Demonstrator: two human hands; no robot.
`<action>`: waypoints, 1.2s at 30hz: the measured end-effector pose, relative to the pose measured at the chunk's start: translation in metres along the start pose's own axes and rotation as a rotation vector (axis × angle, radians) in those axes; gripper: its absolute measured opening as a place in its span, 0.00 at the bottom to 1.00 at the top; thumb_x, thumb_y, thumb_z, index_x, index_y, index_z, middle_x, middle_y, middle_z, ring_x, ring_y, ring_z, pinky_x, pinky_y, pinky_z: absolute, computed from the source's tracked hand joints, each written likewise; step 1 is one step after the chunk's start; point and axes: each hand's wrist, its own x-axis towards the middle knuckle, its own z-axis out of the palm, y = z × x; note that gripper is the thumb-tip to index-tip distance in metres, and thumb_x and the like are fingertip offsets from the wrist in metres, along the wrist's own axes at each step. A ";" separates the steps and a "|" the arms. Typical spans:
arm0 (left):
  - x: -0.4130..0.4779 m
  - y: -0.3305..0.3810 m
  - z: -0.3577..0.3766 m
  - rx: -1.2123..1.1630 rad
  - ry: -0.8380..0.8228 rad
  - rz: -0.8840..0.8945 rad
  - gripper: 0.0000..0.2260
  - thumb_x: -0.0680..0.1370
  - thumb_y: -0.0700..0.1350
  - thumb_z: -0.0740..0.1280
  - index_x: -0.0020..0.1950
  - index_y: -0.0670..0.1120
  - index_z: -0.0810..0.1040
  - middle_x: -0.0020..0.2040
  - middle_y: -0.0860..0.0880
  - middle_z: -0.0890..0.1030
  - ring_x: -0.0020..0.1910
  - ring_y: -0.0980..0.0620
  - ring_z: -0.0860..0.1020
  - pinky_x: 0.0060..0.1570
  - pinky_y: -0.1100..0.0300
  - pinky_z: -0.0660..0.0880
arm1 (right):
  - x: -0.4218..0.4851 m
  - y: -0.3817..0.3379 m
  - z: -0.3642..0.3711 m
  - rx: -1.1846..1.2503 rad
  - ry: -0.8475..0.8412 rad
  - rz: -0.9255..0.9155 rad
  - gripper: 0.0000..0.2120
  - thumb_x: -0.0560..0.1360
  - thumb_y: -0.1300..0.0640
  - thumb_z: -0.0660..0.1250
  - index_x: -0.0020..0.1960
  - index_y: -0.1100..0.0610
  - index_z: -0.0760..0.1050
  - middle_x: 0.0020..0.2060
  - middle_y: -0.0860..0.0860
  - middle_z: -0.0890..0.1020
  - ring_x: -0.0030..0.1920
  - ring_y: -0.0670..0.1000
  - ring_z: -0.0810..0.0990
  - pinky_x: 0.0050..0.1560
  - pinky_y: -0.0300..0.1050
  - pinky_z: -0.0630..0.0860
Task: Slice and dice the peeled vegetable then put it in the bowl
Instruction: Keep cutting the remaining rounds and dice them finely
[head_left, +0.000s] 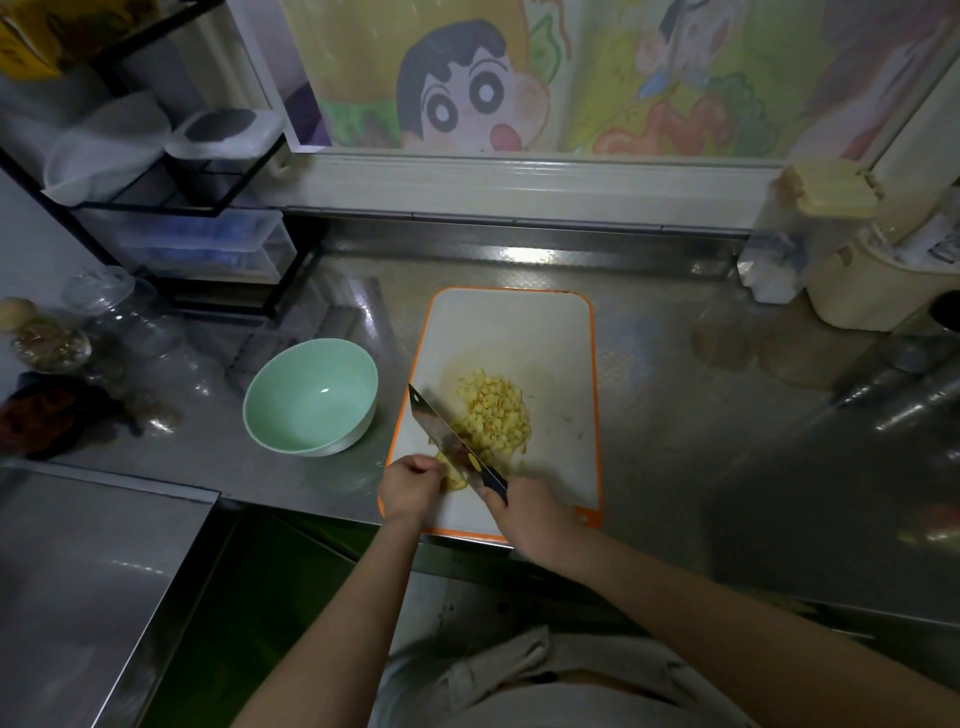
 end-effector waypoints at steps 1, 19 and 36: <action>0.001 0.000 0.000 -0.001 -0.003 -0.006 0.09 0.71 0.38 0.67 0.34 0.51 0.78 0.41 0.50 0.80 0.48 0.50 0.78 0.52 0.61 0.72 | 0.000 -0.001 0.000 -0.001 -0.002 0.002 0.18 0.81 0.47 0.55 0.34 0.51 0.61 0.31 0.49 0.67 0.32 0.49 0.69 0.32 0.41 0.66; 0.014 0.002 -0.001 -0.054 -0.069 -0.116 0.11 0.69 0.37 0.68 0.28 0.49 0.79 0.40 0.41 0.83 0.46 0.41 0.81 0.52 0.49 0.78 | -0.008 -0.012 -0.002 -0.011 -0.041 0.044 0.15 0.82 0.48 0.53 0.41 0.55 0.66 0.32 0.48 0.68 0.31 0.44 0.67 0.28 0.38 0.59; 0.010 0.000 0.000 -0.067 -0.043 -0.085 0.11 0.69 0.36 0.70 0.30 0.49 0.77 0.39 0.45 0.81 0.48 0.44 0.81 0.54 0.50 0.77 | 0.012 -0.001 0.025 -0.004 0.055 0.052 0.19 0.81 0.47 0.55 0.55 0.63 0.73 0.45 0.58 0.79 0.45 0.57 0.80 0.41 0.45 0.72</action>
